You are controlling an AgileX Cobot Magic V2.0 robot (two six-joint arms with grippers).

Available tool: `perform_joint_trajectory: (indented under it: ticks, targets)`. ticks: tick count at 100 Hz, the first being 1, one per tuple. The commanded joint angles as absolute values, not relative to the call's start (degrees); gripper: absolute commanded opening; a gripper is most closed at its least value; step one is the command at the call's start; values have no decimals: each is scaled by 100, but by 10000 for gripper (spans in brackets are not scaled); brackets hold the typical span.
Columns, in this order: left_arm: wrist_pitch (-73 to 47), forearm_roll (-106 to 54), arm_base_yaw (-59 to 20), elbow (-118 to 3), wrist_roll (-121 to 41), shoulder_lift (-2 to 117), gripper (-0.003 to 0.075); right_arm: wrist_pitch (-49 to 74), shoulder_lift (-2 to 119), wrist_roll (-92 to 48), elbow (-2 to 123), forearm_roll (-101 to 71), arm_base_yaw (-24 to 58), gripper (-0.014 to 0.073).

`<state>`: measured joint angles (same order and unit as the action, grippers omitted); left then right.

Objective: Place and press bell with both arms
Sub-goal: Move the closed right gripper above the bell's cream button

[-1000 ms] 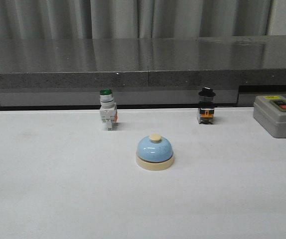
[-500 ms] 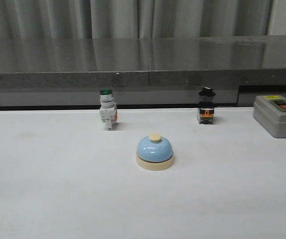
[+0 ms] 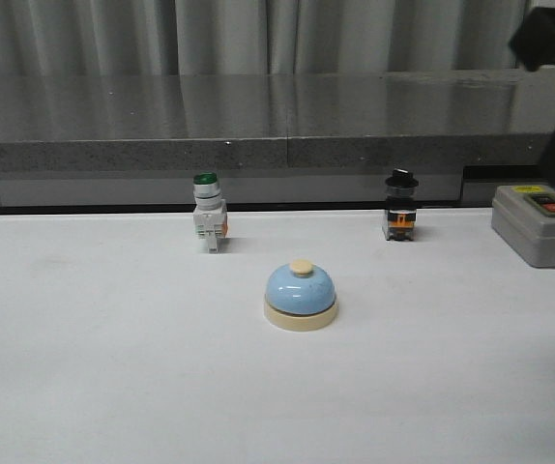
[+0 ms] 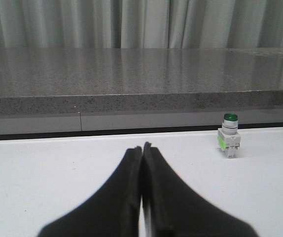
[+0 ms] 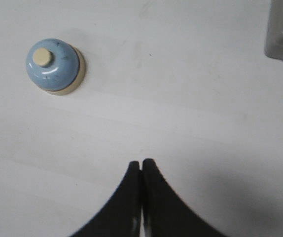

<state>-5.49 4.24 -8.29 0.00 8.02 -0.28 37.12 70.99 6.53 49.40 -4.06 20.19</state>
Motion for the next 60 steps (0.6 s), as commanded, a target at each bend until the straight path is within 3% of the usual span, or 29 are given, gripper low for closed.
perform_joint_trajectory:
  ticks: [1, 60]
  targets:
    - [-97, 421, -829, 244, 858, -203, -20, 3339, 7423, 591, 5394, -455, 2169, -60]
    - [-97, 421, -829, 244, 858, -203, -20, 3369, 10019, 591, 7500, -455, 3168, -60]
